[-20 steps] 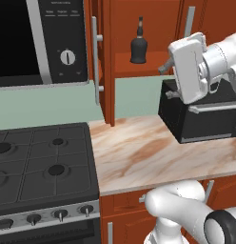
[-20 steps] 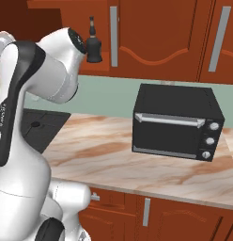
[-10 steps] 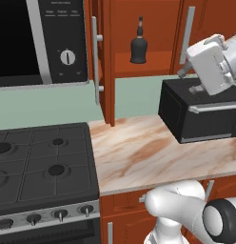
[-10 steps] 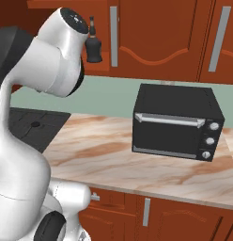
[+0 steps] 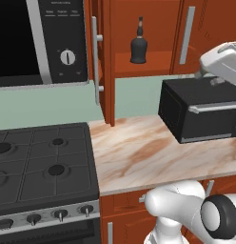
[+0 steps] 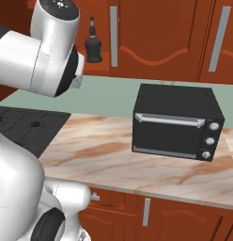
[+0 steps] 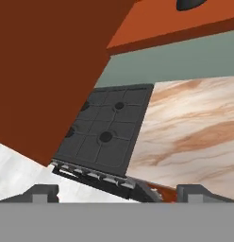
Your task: Get the candle and the liquor from the cabinet and move them to the dining counter.
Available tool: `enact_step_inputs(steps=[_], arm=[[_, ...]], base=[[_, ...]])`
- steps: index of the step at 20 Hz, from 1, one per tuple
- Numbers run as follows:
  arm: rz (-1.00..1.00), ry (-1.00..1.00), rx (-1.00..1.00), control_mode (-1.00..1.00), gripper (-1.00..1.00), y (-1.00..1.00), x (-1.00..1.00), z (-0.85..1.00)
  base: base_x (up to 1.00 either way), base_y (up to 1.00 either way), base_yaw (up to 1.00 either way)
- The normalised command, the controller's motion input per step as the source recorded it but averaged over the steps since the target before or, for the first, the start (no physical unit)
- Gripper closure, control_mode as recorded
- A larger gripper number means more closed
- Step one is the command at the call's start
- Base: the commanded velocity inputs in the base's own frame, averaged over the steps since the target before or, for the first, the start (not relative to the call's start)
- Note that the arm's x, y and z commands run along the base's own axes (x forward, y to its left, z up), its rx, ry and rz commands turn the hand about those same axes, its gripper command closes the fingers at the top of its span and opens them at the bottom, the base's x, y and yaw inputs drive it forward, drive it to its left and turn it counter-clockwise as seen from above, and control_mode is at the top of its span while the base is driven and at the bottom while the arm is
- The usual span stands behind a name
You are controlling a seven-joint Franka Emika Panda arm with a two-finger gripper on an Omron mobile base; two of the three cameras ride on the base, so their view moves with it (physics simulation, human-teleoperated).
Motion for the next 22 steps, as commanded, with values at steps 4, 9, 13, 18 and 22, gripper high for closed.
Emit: enact_step_inputs(steps=[4,9,13,18,22], arm=[[0.0,-0.16,-0.1,-1.0,-1.0,-0.38,0.0,0.05],[0.0,-0.09,-0.06,-1.0,-1.0,-0.4,0.02,0.01],[0.0,-0.14,-0.07,-1.0,-1.0,-0.33,0.05,0.01],[-0.04,-0.03,-0.04,-1.0,-1.0,-0.27,0.13,0.08],[-0.05,-0.11,-0.04,-1.0,-1.0,-0.04,0.42,0.08]], base=[[0.0,0.0,0.0],[0.0,0.0,0.0],[0.0,0.0,0.0],[0.0,0.0,0.0],[0.0,0.0,0.0]])
